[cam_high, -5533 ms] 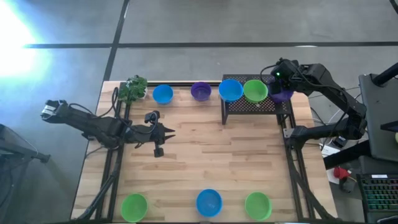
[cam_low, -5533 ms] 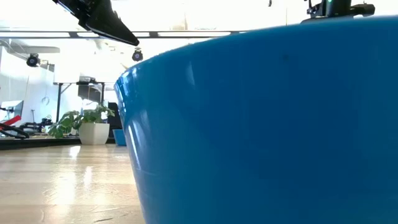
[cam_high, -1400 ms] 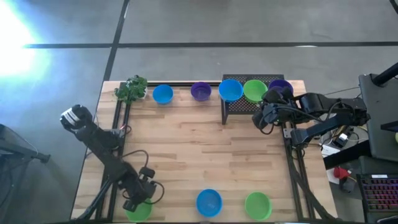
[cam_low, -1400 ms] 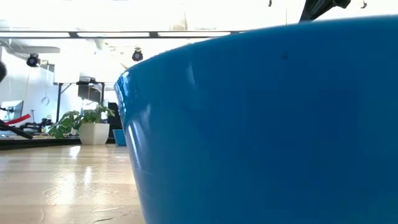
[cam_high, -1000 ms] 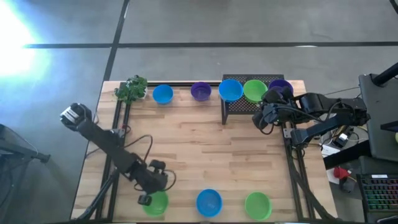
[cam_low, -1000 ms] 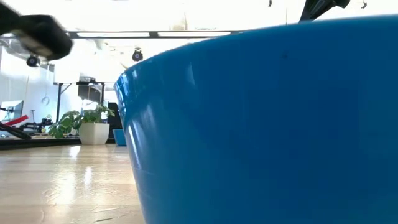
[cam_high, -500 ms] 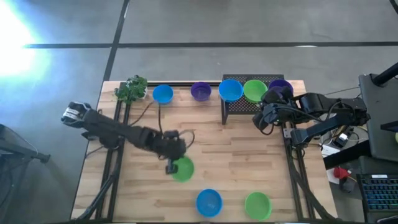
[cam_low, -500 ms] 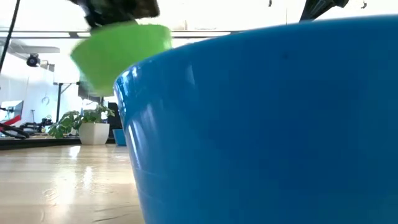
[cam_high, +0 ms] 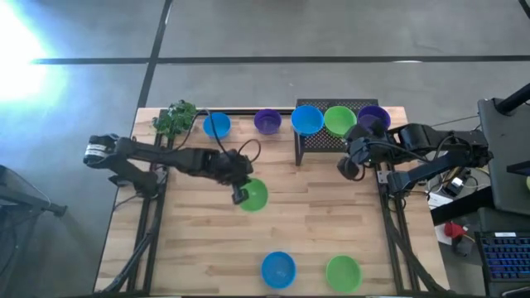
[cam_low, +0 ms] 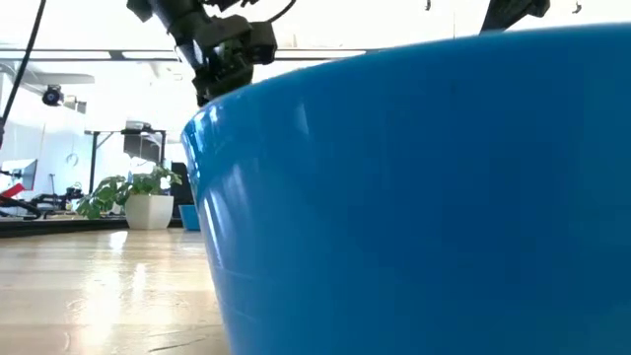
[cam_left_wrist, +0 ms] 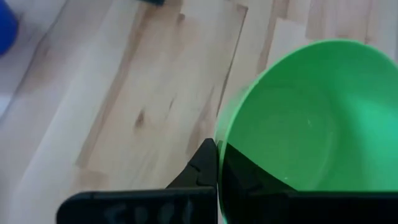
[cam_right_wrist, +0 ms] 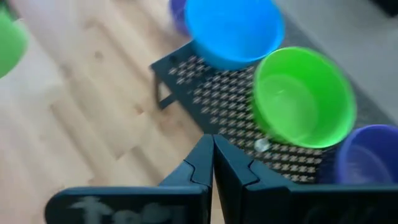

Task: Pick & Place Mini bowls
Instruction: Stack the left green bowl on the green bowl on the shelf

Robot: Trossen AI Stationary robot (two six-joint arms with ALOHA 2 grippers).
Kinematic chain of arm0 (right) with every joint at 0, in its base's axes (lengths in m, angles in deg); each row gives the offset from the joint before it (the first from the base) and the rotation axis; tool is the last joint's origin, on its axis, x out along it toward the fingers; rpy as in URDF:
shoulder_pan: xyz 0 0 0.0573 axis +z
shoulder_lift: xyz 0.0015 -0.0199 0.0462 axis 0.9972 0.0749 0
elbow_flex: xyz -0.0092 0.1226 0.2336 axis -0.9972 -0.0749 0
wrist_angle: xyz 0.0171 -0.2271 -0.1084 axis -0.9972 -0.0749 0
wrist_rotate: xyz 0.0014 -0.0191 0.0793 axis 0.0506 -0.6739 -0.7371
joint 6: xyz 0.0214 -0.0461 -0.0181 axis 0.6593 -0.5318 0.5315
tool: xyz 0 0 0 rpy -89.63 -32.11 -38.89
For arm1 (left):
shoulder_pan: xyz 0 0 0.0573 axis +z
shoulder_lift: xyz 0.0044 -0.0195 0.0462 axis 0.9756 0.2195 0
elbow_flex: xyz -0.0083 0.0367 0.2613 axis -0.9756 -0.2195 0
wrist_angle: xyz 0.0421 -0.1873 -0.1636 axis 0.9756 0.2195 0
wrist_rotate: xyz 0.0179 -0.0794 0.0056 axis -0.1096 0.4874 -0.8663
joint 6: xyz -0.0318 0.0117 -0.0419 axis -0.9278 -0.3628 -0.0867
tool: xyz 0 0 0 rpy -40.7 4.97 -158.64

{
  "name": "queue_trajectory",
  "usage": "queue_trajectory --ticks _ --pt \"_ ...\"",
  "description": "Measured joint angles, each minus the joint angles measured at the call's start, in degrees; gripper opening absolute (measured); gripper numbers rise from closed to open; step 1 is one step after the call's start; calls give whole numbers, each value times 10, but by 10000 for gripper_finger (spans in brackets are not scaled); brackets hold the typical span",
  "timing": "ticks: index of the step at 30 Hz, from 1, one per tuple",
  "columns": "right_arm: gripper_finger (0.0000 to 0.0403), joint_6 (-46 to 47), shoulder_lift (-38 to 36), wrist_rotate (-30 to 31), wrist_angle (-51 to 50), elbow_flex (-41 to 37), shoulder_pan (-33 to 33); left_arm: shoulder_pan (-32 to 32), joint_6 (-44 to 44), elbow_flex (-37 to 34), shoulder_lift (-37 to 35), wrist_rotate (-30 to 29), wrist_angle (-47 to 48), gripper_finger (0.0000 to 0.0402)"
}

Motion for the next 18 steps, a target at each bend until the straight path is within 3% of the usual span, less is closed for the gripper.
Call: queue_trajectory --ticks 7,18 --pt "8 -49 0 -68 37 0 0 8 -1 -1 3 0 -41 0" --pt "8 -71 0 -72 66 0 0 8 -15 -1 86 3 -90 0"
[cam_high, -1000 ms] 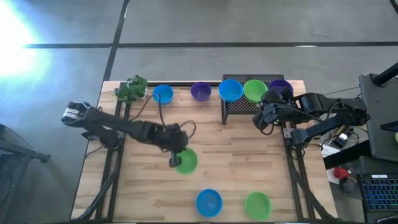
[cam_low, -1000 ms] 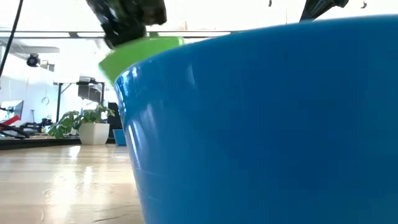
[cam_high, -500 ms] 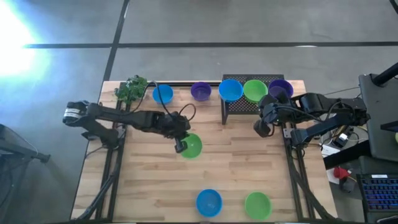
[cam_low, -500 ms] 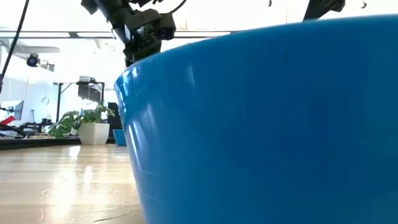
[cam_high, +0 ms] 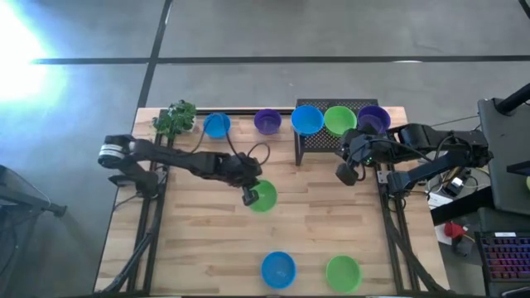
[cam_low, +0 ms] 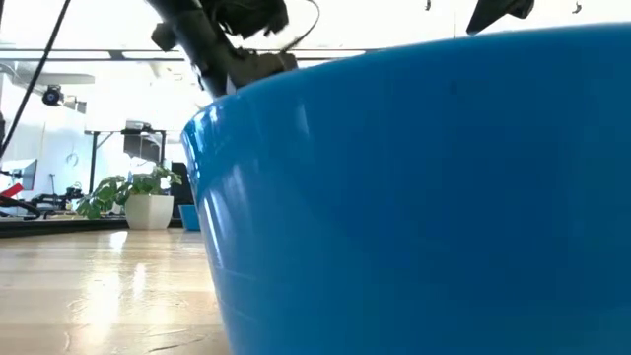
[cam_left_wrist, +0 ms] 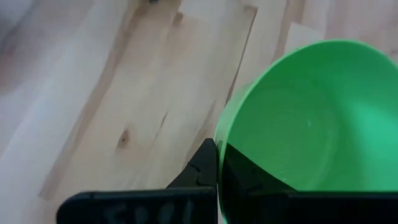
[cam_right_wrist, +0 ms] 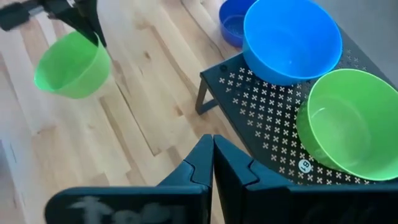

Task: Pick & Place Mini bowls
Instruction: Stack the left green bowl on the green bowl on the shelf

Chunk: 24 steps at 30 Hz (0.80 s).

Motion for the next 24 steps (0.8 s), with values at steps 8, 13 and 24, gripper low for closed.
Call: queue_trajectory --ticks 8,13,24 --pt "8 -14 0 -2 0 0 0 3 8 59 85 3 -12 0" --pt "8 -15 0 -2 0 0 0 3 7 107 132 5 -3 0" --pt "8 -11 0 -2 0 0 0 2 11 143 160 12 69 0"
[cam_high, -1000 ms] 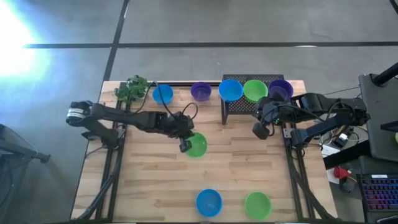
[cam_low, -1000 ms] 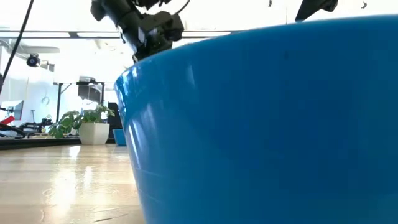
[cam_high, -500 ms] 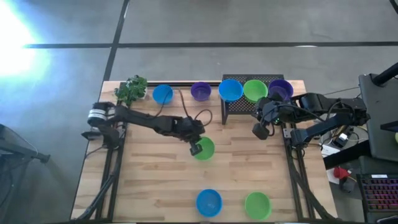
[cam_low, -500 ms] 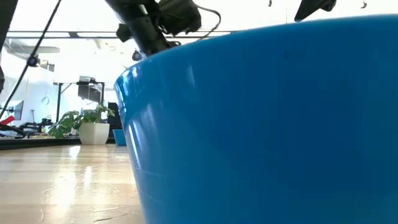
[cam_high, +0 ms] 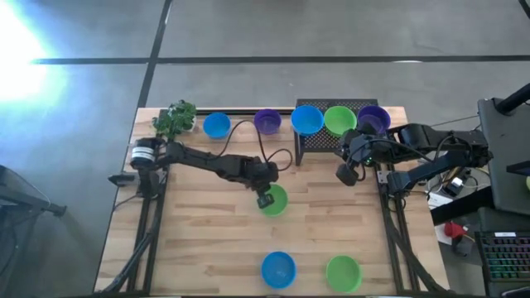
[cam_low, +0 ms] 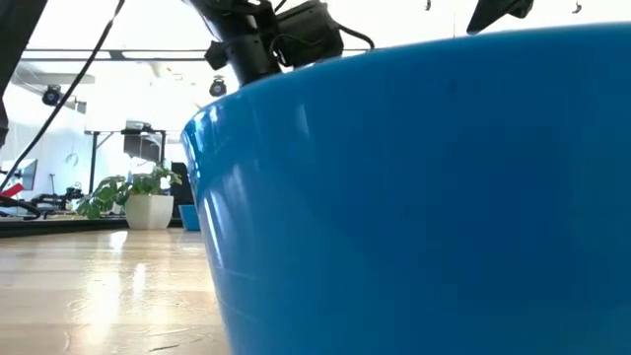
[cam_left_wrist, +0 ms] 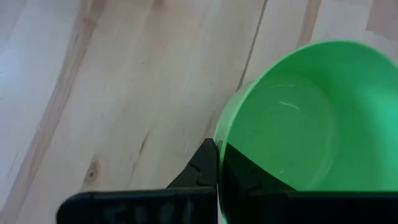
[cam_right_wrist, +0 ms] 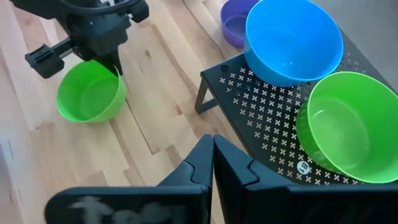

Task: Pick & Place Mini bowls
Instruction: Stack the left green bowl on the green bowl on the shelf

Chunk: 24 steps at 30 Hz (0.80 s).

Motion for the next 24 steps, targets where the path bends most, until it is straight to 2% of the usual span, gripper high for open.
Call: queue_trajectory --ticks 7,17,24 --pt "8 0 1 1 1 -1 0 0 -4 0 -2 2 -1 10" --pt "8 -2 1 2 7 -2 0 0 8 4 -2 1 -3 77" --pt "8 -3 1 2 11 -7 0 0 71 33 -4 1 -4 84"
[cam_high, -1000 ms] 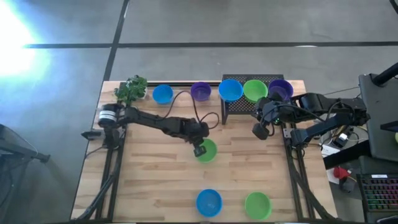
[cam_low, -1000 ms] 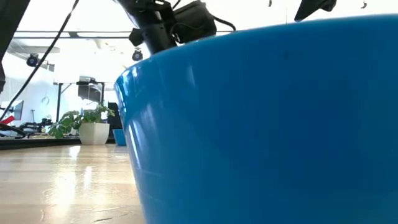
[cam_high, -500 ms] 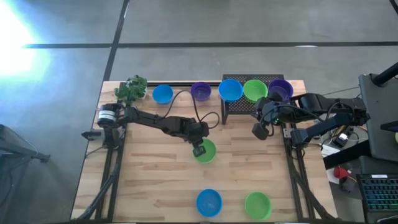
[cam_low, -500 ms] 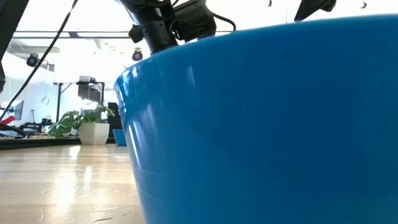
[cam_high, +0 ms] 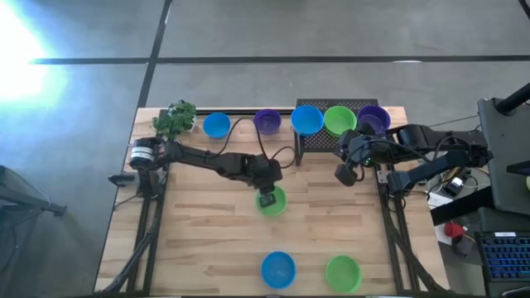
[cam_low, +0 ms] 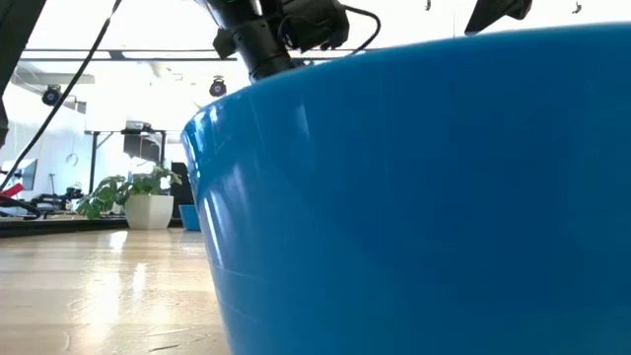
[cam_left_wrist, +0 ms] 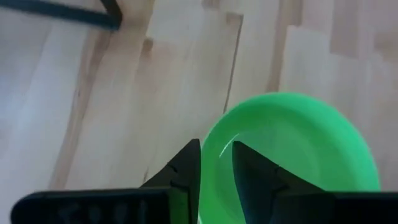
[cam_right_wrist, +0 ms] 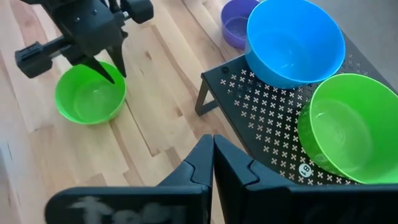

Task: Pick & Place Mini bowls
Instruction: Stack the left green bowl on the green bowl on the shelf

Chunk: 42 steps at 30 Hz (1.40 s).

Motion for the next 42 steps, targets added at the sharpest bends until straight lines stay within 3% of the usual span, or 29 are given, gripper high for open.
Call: queue_trajectory --ticks 7,16,25,34,42 --pt "8 -16 0 0 89 -41 0 -1 37 36 -29 -1 29 84" --pt "8 -32 0 2 196 -114 0 -29 62 21 -123 -14 47 84" --pt "8 -88 0 -6 324 -206 8 -60 75 -43 -209 -93 48 84" --pt "8 -233 3 -18 522 -303 53 -80 59 -109 -287 -125 31 84" --pt "8 -178 2 -30 610 -365 64 -97 52 -149 -343 -126 27 84"
